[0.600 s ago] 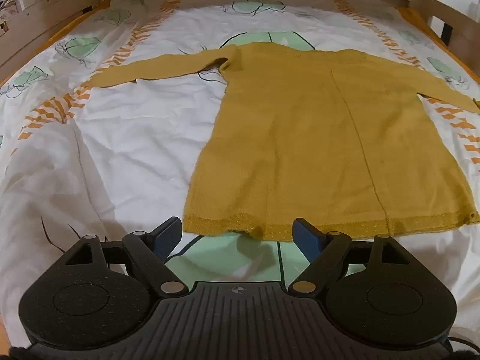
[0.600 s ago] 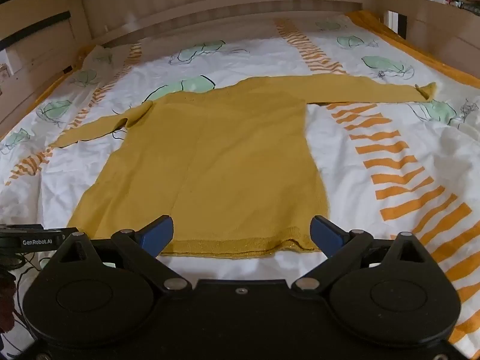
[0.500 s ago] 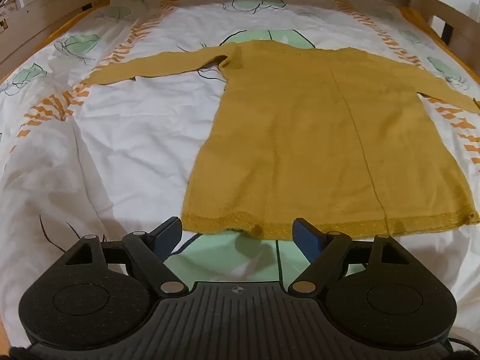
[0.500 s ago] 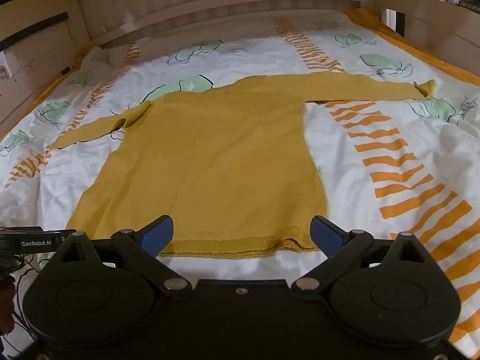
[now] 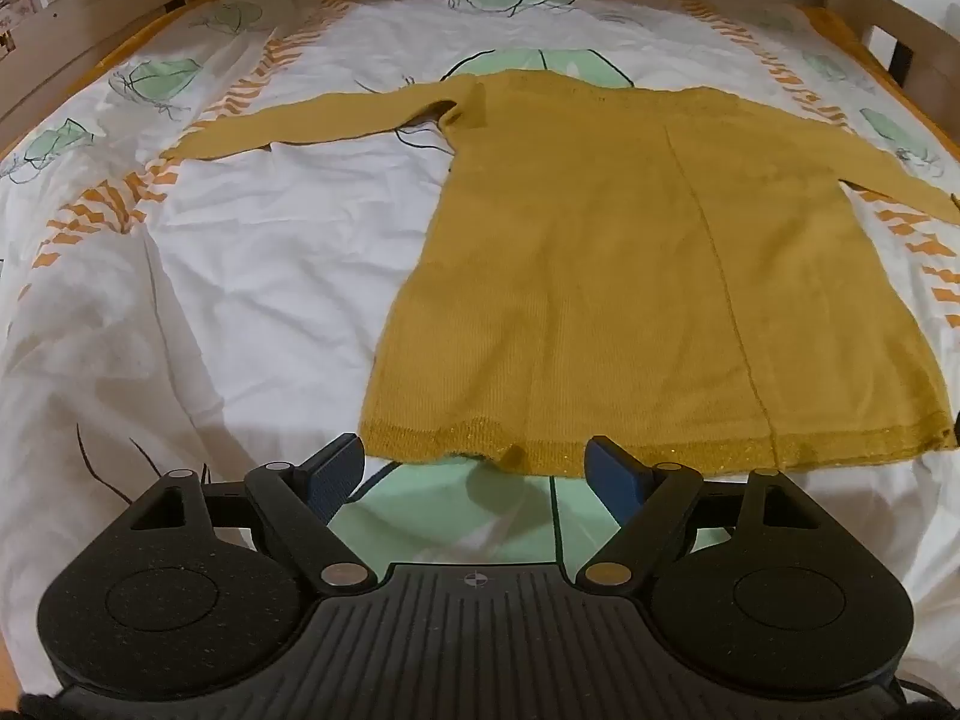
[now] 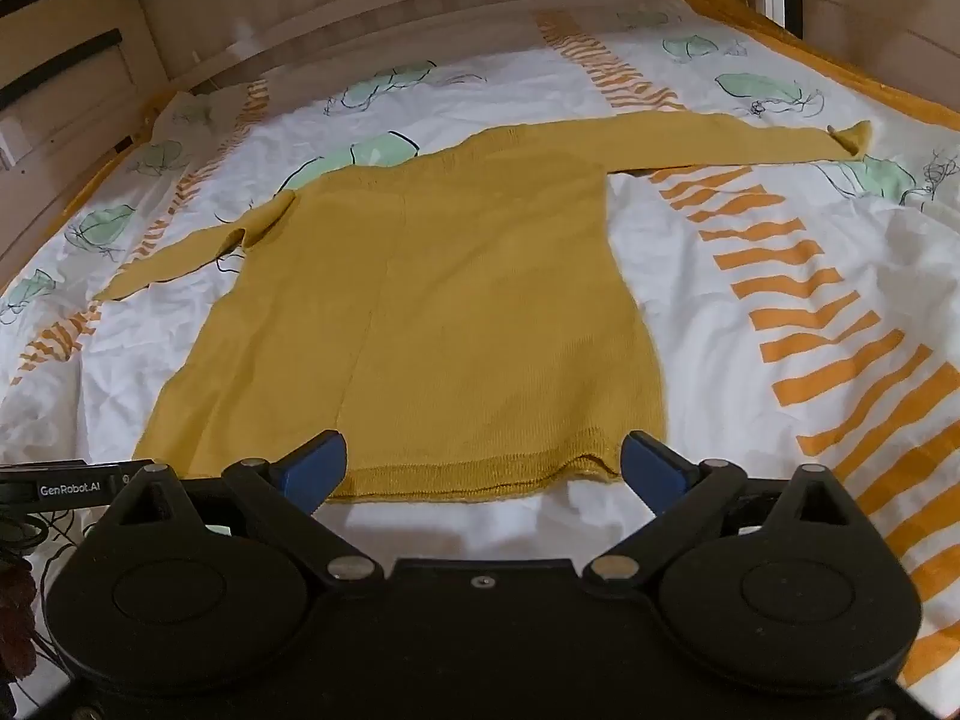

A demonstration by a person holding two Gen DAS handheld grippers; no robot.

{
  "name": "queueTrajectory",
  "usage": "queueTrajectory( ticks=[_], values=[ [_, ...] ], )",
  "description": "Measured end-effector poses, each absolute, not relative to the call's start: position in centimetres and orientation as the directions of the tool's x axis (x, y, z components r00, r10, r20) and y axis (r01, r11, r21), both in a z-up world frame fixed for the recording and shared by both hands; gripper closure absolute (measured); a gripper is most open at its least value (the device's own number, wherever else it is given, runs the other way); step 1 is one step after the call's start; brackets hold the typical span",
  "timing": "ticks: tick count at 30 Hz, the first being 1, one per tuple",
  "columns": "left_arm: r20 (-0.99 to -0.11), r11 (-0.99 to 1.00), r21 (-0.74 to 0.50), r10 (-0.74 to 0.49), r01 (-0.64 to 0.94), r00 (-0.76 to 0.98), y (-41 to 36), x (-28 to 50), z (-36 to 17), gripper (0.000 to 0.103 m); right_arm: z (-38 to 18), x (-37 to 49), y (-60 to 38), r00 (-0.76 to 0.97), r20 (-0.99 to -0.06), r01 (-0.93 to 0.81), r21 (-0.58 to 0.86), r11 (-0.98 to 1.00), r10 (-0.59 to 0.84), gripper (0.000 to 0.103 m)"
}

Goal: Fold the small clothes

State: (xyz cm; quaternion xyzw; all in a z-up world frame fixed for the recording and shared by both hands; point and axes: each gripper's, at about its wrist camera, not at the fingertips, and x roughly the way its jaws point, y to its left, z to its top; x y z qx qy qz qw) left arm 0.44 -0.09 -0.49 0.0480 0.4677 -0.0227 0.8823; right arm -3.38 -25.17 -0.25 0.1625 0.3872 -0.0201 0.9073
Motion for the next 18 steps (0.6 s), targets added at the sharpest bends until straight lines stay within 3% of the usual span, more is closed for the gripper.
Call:
queueTrajectory(
  ticks=[18],
  values=[
    [-0.835,0.995,0.062,0.010,0.076,0.549,0.26,0.36,-0.52,0.023,-0.47,-3.07,-25.03,0.682,-0.725,0.164,0.279,0.946,0.095,0.004]
  ],
)
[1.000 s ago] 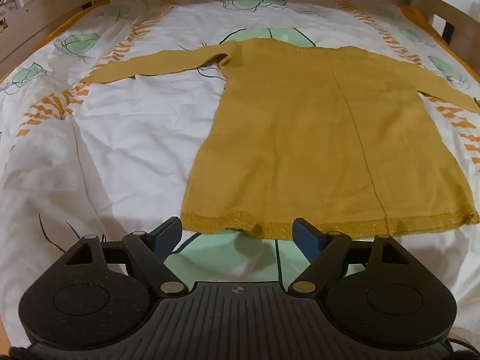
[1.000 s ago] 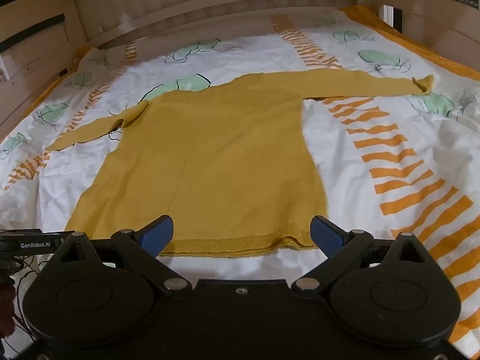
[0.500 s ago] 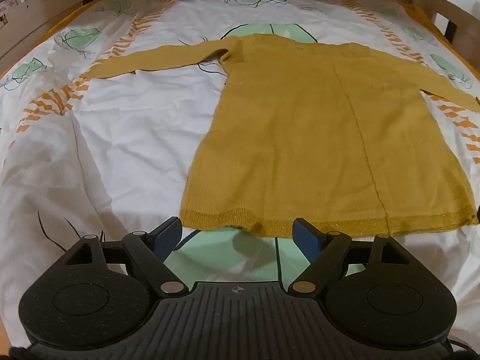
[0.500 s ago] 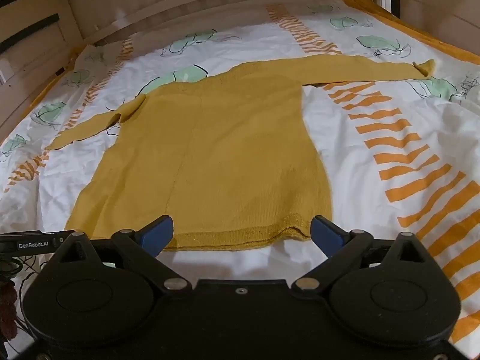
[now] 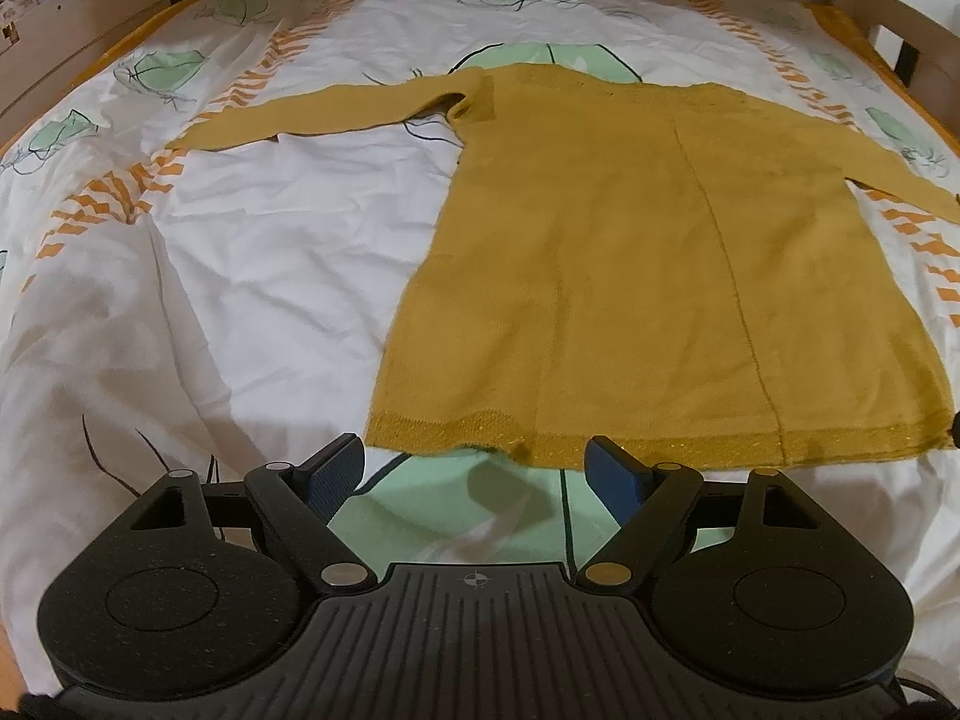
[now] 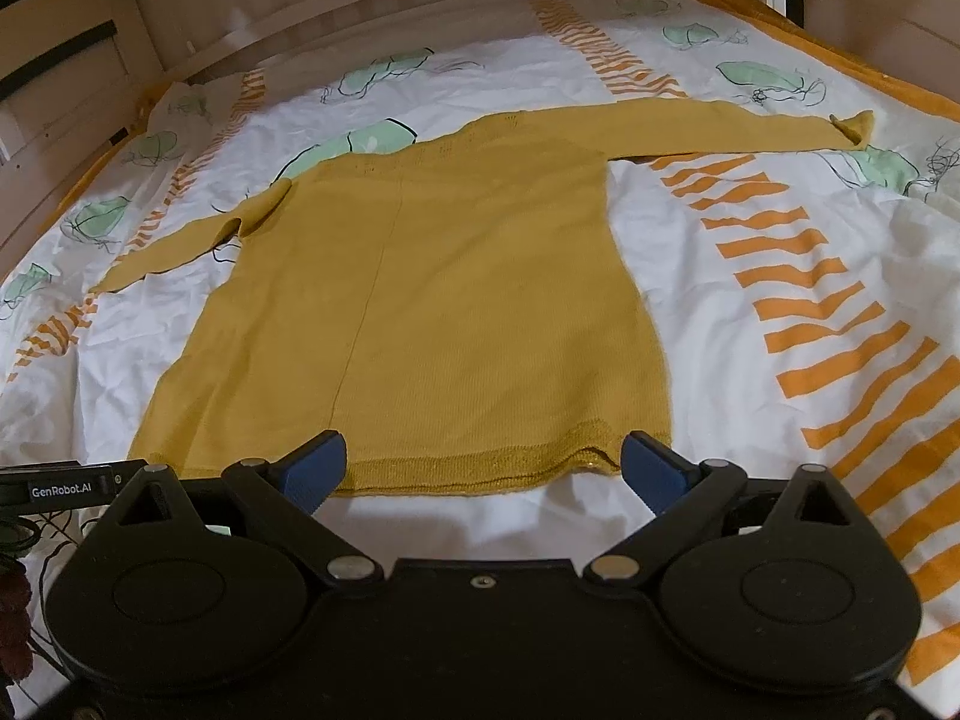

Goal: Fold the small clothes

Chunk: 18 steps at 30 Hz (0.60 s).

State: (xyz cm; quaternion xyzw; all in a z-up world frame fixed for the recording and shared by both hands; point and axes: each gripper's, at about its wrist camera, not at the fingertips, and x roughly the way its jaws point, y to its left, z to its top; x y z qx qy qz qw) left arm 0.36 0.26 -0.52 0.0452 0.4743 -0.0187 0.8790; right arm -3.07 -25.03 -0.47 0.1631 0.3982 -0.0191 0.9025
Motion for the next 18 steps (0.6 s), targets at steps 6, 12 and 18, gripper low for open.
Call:
queueTrajectory(
  ticks=[6,12,18],
  values=[
    [-0.838,0.995,0.060,0.008,0.078,0.546,0.33,0.47,-0.45,0.023,-0.52,-3.03,-24.94,0.680,-0.727,0.162,0.280,0.946,0.098,0.004],
    [-0.839,0.995,0.059,0.005,0.080,0.544,0.39,0.61,-0.45,0.023,-0.57,-2.84,-24.90,0.676,-0.729,0.158,0.282,0.946,0.104,0.004],
    [-0.840,0.995,0.060,0.006,0.081,0.543,0.37,0.67,-0.50,0.023,-0.73,-2.64,-24.88,0.672,-0.732,0.159,0.291,0.943,0.112,0.004]
  ],
)
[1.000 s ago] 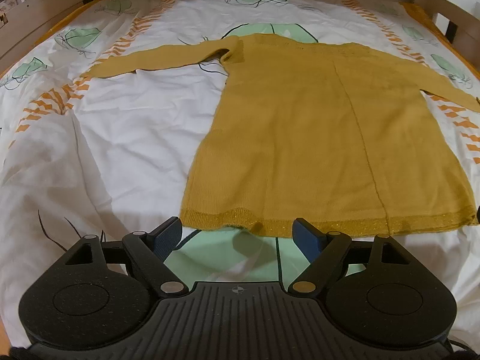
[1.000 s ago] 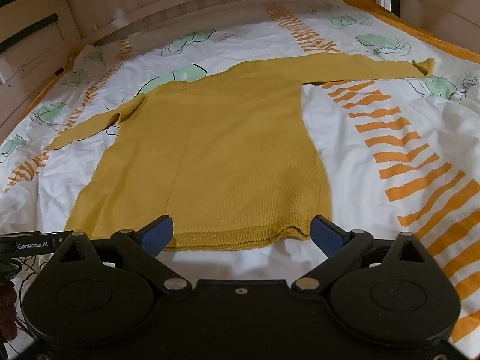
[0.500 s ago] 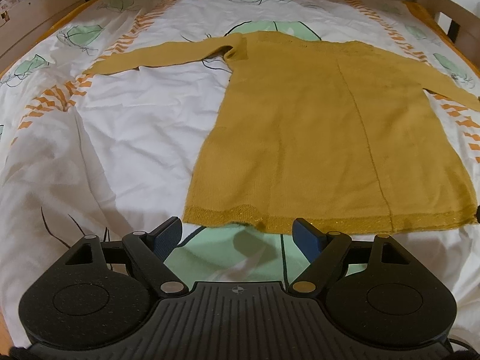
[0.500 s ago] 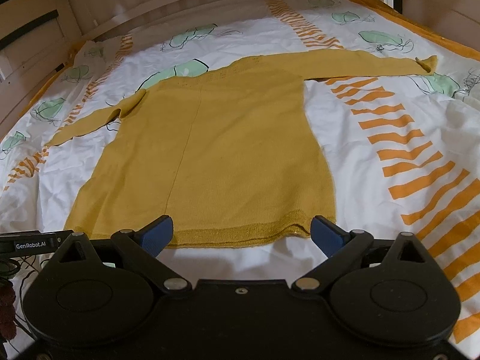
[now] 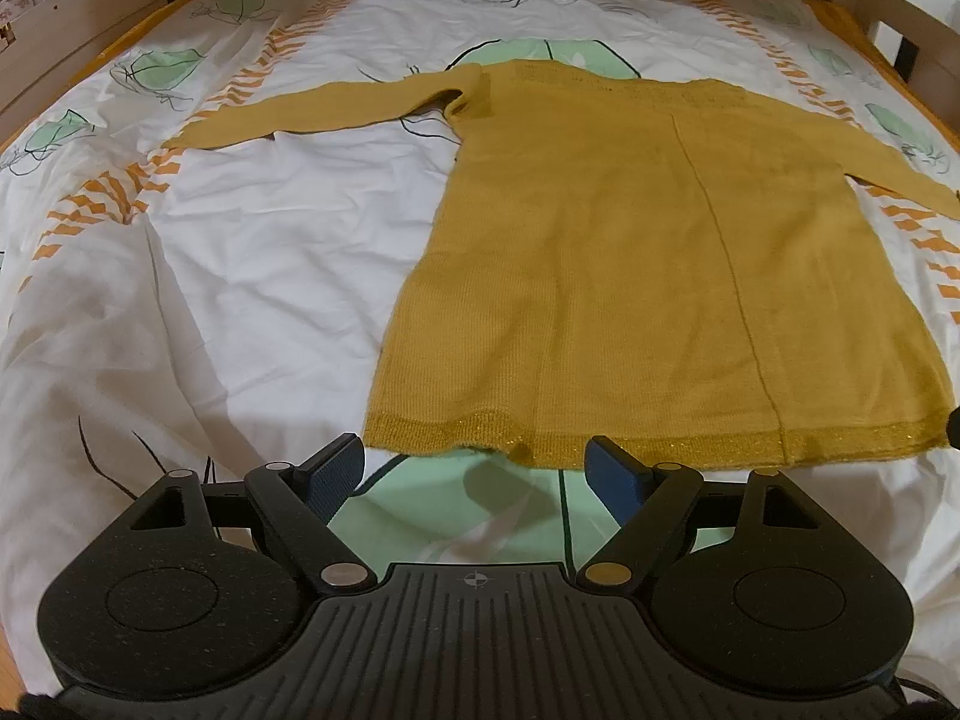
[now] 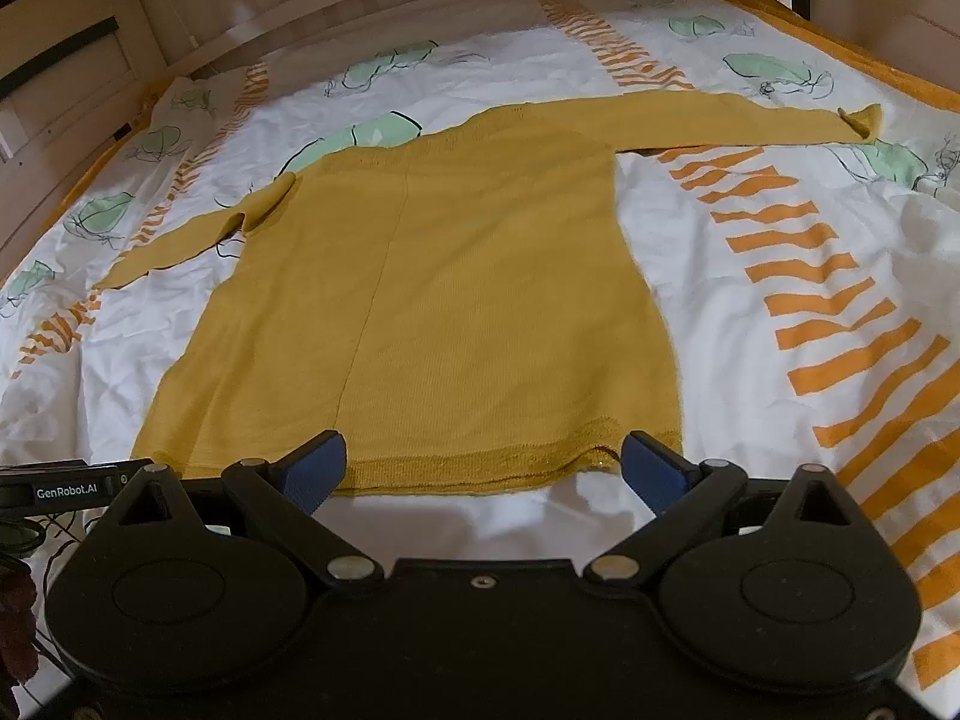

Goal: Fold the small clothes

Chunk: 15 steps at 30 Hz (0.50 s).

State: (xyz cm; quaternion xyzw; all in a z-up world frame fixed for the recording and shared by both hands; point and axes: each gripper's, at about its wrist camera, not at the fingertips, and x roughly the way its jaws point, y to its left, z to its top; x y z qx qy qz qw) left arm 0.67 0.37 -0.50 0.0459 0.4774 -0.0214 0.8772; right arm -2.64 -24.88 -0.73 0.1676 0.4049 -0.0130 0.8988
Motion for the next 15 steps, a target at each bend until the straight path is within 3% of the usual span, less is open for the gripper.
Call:
queueTrajectory(
  ticks=[15],
  values=[
    [-0.841,0.995,0.061,0.008,0.080,0.541,0.39,0.75,-0.65,0.023,-1.10,-2.40,-24.92,0.661,-0.739,0.160,0.310,0.937,0.132,0.004]
  ],
)
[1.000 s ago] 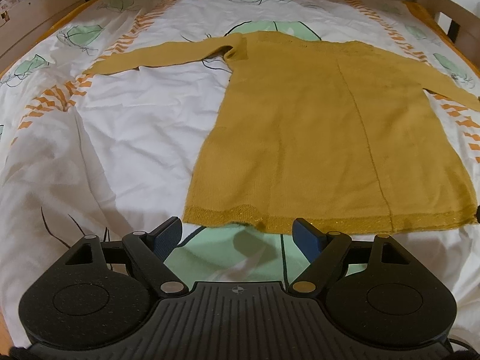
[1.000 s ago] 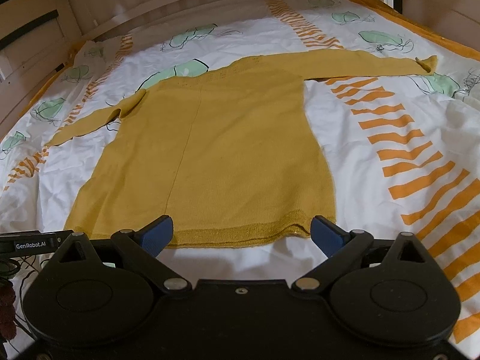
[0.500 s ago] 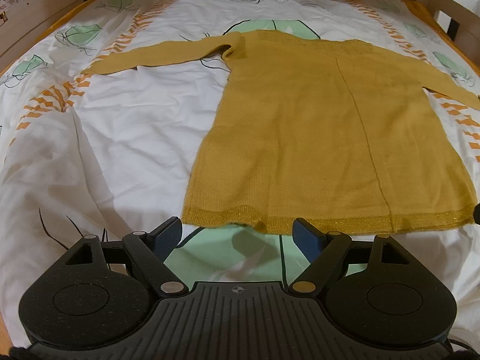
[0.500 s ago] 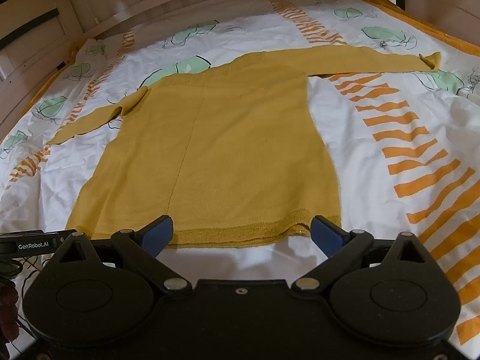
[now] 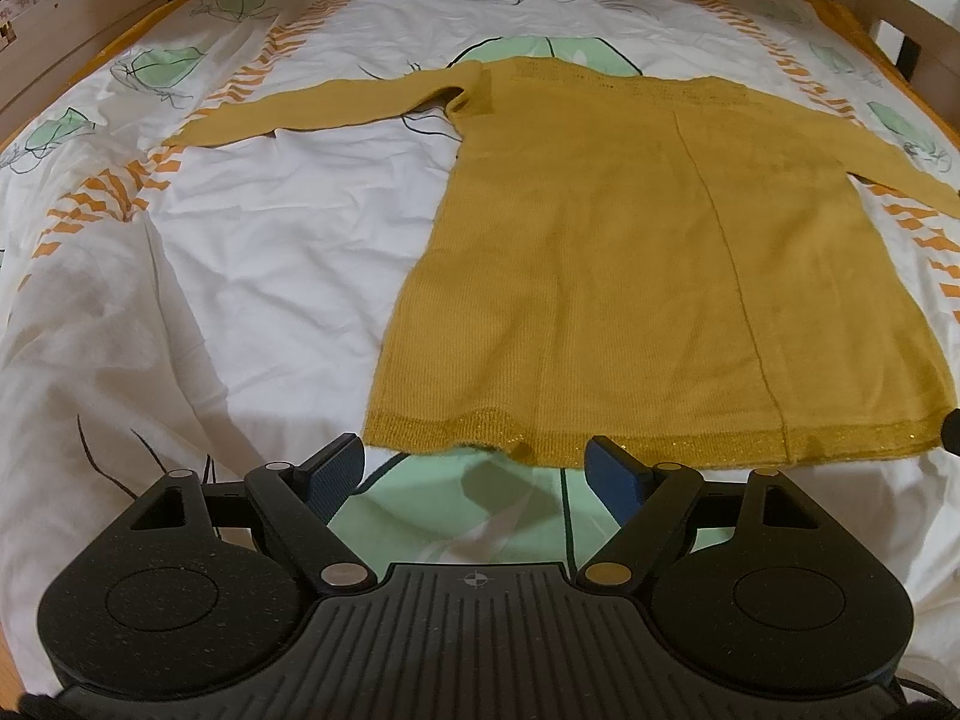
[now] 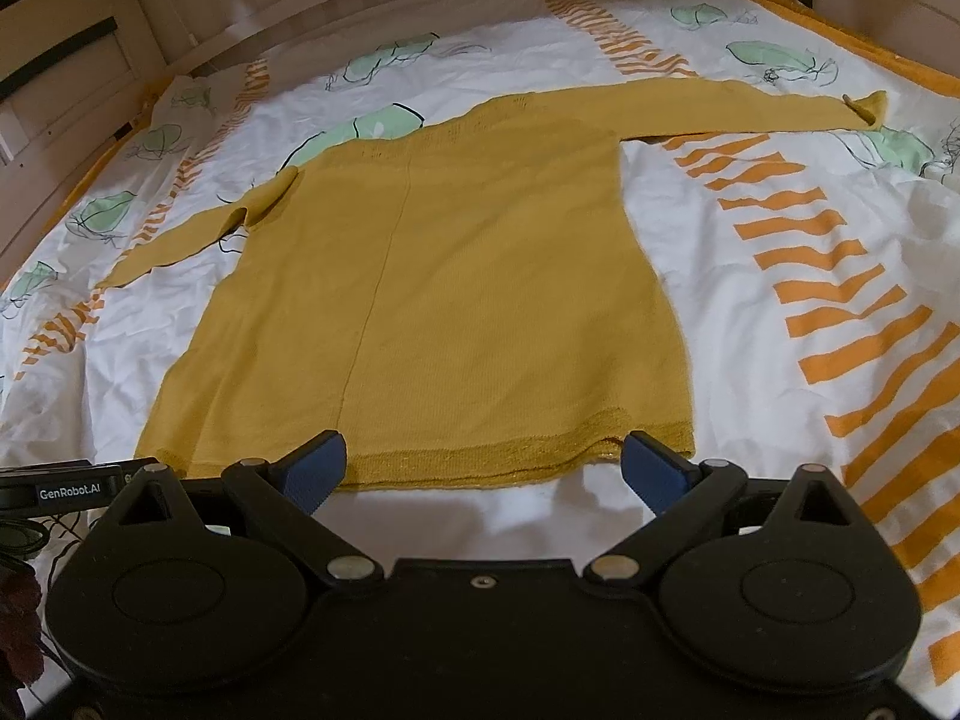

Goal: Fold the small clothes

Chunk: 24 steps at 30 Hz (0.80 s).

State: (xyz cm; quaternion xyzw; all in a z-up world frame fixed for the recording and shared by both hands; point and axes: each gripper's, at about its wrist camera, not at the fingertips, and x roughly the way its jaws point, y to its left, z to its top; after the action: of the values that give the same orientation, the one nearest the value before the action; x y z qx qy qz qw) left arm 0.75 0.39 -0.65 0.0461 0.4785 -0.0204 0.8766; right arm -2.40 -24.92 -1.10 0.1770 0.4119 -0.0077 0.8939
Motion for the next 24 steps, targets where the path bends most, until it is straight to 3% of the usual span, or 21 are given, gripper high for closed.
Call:
queueTrajectory(
  ticks=[24],
  values=[
    [-0.849,0.997,0.049,0.007,0.067,0.528,0.8,1.6,-0.7,0.023,-2.6,-1.0,-25.2,0.632,-0.756,0.166,0.347,0.923,0.171,0.004]
  ],
)
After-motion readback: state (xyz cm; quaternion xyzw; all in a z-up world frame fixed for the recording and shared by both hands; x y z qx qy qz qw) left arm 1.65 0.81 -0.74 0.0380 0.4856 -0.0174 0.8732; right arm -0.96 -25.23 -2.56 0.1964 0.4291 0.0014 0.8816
